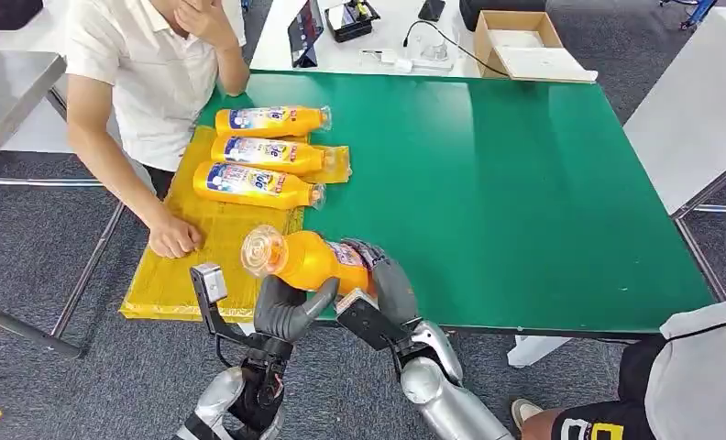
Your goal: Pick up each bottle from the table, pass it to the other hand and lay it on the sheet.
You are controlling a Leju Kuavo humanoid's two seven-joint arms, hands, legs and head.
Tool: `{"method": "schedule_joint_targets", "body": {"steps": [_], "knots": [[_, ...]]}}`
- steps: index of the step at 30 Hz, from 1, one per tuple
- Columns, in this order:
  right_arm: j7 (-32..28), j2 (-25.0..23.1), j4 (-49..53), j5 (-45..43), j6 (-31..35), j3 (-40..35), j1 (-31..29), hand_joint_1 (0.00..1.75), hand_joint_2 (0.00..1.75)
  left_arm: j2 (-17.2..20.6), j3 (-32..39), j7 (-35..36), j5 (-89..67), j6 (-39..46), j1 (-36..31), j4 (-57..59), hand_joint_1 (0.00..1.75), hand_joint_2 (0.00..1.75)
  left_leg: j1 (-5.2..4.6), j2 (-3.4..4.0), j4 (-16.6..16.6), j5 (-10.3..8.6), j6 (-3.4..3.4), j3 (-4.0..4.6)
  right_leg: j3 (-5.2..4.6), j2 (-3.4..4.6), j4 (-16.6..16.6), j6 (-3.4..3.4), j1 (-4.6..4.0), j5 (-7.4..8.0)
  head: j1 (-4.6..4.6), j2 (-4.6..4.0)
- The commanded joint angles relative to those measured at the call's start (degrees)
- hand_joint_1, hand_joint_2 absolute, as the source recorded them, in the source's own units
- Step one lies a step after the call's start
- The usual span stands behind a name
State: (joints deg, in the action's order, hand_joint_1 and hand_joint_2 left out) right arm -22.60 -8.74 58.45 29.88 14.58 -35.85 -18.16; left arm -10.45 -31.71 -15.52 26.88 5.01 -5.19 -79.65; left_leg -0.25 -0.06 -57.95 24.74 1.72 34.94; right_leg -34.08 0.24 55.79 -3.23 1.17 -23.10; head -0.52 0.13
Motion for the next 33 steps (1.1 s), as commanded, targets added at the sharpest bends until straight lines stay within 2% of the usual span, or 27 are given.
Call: {"method": "schedule_joint_targets", "body": {"steps": [1,5,6,7,8,14,20,22,23,24,27,32,33], "knots": [[0.1,1.1,-2.9,-2.0,-0.3,-0.1,-1.4,0.00,1.75,1.4,-1.6,-1.5,-5.8,4.8,-1.8,0.6,1.75,1.75,0.04,-0.03,0.0,0.04,-0.07,-0.15,0.16,-0.05,0.0,0.10,-0.04,-0.05,0.02,0.00],[-0.4,1.2,-1.7,-2.4,-0.4,0.4,-0.5,0.00,1.75,2.8,0.5,-1.7,-11.4,9.3,-3.7,3.3,1.75,1.75,0.13,-0.11,0.0,0.15,-0.19,-0.47,0.51,-0.16,0.0,0.27,-0.15,-0.20,0.02,0.00],[-0.5,1.3,-0.9,-2.3,-0.3,0.5,-0.1,0.00,1.75,3.0,1.5,-1.9,-11.8,9.5,-3.9,3.6,1.75,1.75,0.05,-0.10,0.1,0.03,-0.10,-0.22,0.24,-0.11,-0.1,0.14,-0.06,-0.07,0.02,0.00],[-0.6,1.4,-0.6,-2.2,0.0,0.6,0.2,0.00,1.75,3.4,2.3,-2.1,-12.0,9.7,-4.0,3.4,1.75,1.75,0.13,-0.12,0.1,0.14,-0.21,-0.51,0.53,-0.16,-0.1,0.28,-0.15,-0.19,0.00,0.00],[-0.6,1.4,-0.1,-2.2,0.2,0.8,0.5,0.00,0.00,3.6,2.9,-2.2,-12.9,10.0,-4.0,3.2,1.75,1.75,0.15,-0.07,0.0,0.18,-0.24,-0.52,0.54,-0.11,0.0,0.32,-0.17,-0.20,0.00,0.00],[-1.8,1.4,0.9,-0.4,2.7,1.2,1.7,0.00,0.00,3.9,5.7,-1.6,-16.0,10.0,-3.8,1.0,1.75,1.75,0.11,-0.04,0.0,0.12,-0.15,-0.32,0.32,-0.07,0.0,0.20,-0.13,-0.13,0.02,0.00],[-3.3,1.1,2.0,1.3,5.1,2.3,2.1,0.00,0.00,4.9,4.0,-3.6,-29.8,14.9,-5.8,1.7,1.75,1.75,0.07,-0.06,0.0,0.04,-0.10,-0.18,0.19,-0.08,0.0,0.13,-0.07,-0.08,0.02,0.00],[-3.8,0.9,2.5,1.7,5.5,2.7,2.2,0.00,0.00,5.2,3.9,-4.8,-36.8,19.1,-6.7,2.4,1.75,1.75,0.05,-0.06,0.0,0.01,-0.09,-0.09,0.11,-0.07,0.0,0.11,-0.05,-0.04,0.02,0.00],[-4.1,0.7,2.6,1.8,5.0,2.7,1.8,0.00,0.00,5.3,3.6,-5.1,-47.3,26.1,-7.9,3.9,1.75,1.75,0.13,-0.07,0.0,0.12,-0.20,-0.37,0.40,-0.11,0.0,0.25,-0.14,-0.15,0.00,0.00],[-4.1,0.3,2.5,1.8,4.4,2.5,1.4,0.00,0.00,5.2,4.1,-3.2,-55.9,30.9,-9.2,6.1,1.75,1.75,0.11,-0.08,0.0,0.07,-0.16,-0.25,0.28,-0.11,0.0,0.20,-0.12,-0.10,0.02,0.00],[-4.5,-0.6,1.9,2.1,3.4,2.0,0.3,0.00,0.00,4.2,7.1,2.8,-74.2,35.0,-13.6,14.5,1.75,1.75,0.04,-0.05,0.0,-0.02,-0.10,-0.10,0.10,-0.06,0.0,0.11,-0.04,-0.02,0.02,0.00],[-4.5,-0.8,3.1,3.2,3.6,1.3,0.8,0.00,0.00,4.0,10.7,8.8,-83.5,35.0,-19.5,25.7,1.75,1.75,0.04,-0.11,0.0,-0.10,-0.09,-0.14,0.16,-0.11,0.0,0.11,-0.04,-0.01,0.00,0.00],[-4.4,-0.7,3.3,3.3,3.5,1.3,0.9,0.00,0.00,3.8,11.8,7.3,-83.5,35.0,-19.8,26.8,1.75,1.75,0.08,-0.08,0.0,-0.09,-0.17,-0.23,0.24,-0.09,0.0,0.17,-0.09,-0.02,0.00,0.00]]}}
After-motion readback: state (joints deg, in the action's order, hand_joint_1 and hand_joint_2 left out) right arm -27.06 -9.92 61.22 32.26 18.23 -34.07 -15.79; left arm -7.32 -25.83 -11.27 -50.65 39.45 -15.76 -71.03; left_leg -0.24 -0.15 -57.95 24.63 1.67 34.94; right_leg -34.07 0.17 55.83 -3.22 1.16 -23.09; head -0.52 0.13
